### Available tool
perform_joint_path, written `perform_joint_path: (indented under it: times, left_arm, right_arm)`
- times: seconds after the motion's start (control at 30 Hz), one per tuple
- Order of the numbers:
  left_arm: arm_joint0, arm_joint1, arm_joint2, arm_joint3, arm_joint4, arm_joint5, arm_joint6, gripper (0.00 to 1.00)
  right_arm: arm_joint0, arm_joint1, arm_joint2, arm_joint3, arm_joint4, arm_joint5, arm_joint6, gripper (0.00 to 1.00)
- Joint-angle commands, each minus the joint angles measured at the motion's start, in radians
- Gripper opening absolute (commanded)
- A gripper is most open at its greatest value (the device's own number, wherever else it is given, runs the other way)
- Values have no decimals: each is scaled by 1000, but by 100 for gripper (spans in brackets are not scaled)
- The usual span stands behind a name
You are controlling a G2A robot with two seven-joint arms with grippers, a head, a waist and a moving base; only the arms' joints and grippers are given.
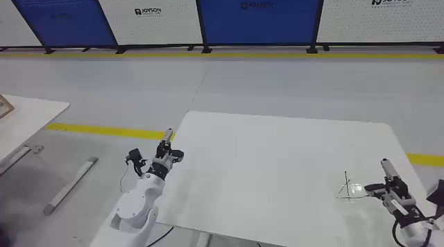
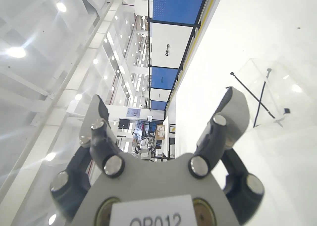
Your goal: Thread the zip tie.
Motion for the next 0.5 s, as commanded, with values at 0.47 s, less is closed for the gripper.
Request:
perform_joint_path:
  times: [0.47]
  left_arm:
    - [0,0,0,0,0,0,0,100]
  right_arm:
    - [97,37,112,76,-14,35,406,100]
